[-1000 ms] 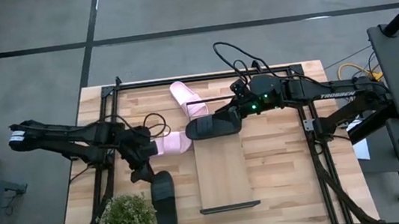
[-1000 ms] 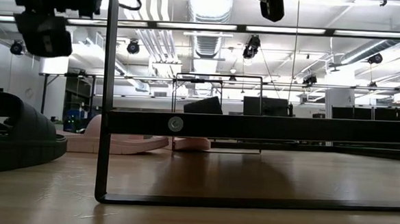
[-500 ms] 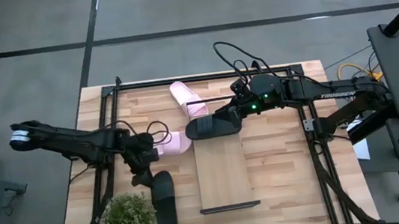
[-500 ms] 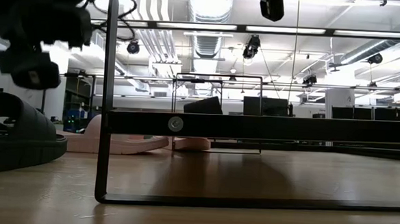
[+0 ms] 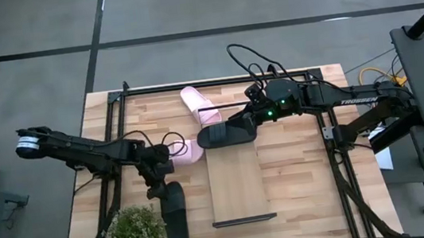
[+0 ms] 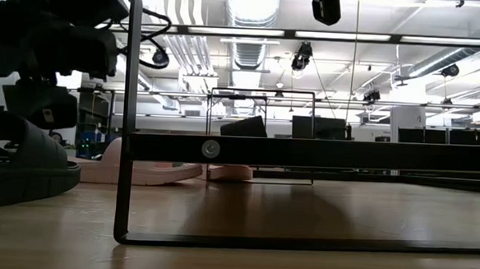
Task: Pick and place slides into the shelf
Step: Put the black slide on the shelf
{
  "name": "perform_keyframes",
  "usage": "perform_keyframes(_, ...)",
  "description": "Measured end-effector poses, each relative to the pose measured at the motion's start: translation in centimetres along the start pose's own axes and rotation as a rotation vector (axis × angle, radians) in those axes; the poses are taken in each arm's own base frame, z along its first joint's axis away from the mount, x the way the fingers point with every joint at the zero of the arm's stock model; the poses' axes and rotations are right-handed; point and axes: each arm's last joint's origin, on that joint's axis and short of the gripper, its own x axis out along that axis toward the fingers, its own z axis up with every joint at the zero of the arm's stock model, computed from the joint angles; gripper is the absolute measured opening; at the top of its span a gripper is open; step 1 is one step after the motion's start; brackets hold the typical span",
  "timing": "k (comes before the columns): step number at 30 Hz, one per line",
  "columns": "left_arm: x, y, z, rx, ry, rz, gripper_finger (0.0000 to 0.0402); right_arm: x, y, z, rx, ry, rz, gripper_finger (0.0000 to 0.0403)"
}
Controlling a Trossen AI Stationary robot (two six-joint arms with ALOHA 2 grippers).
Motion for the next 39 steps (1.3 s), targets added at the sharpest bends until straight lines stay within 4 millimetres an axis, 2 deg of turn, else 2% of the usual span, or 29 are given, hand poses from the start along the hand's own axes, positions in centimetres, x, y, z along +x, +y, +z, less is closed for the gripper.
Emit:
perform_keyframes(19,1.9,1.1,0.6,-0.013,0.075,-0.026,0.0184,0.0,0.4,-0.4,0.000,0.012,0.018,0.0139)
perform_keyframes(39,1.9,1.2,0.4,-0.009,0.069,-0.027,0.0184,0.0,0.4,-0.4,-0.004,0.012,0.017,0.0140)
